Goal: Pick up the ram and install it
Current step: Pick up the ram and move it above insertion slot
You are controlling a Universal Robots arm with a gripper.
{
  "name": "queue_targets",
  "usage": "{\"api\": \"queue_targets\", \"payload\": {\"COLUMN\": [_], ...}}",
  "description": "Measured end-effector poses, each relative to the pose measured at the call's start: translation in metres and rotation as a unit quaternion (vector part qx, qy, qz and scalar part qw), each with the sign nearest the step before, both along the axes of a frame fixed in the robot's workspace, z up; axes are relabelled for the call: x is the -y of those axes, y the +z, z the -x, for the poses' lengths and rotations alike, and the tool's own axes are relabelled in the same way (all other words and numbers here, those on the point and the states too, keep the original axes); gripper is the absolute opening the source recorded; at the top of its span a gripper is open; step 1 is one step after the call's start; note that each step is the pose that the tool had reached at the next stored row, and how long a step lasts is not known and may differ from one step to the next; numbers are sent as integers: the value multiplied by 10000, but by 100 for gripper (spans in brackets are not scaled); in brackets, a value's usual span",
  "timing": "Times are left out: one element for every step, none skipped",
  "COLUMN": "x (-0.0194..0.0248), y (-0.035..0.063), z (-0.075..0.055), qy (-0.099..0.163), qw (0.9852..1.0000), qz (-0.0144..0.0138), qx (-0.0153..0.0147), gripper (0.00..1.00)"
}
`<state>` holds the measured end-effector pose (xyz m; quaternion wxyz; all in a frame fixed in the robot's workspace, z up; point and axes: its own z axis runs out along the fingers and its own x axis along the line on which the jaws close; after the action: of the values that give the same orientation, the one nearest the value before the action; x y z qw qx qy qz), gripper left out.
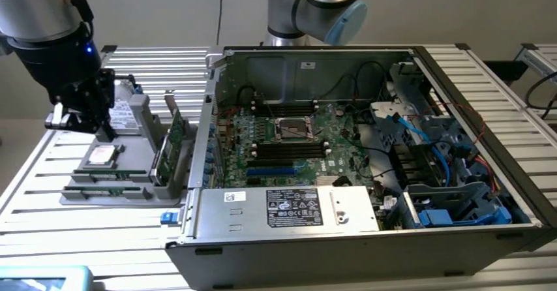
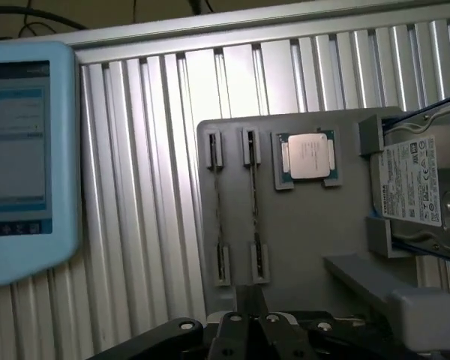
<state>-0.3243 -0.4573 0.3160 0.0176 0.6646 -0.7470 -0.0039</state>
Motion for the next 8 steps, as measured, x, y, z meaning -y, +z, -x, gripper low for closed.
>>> {"api": "queue_targets", "payload": {"x": [0, 0, 0, 0, 0, 0, 0, 0], "y": [0, 0, 0, 0, 0, 1, 1, 1], "z": [0, 0, 0, 0, 0, 3, 3, 3], "qy": [90, 186, 272, 360, 443, 501, 509, 509], "qw": [10000, 9998, 9996, 9993, 9990, 9987, 9987, 9987], "qz": [0, 0, 0, 0, 0, 0, 0, 0], "qx": [7, 15, 21, 26, 31, 31, 32, 32], "gripper": [11, 11, 11, 11, 11, 11, 11, 11]}}
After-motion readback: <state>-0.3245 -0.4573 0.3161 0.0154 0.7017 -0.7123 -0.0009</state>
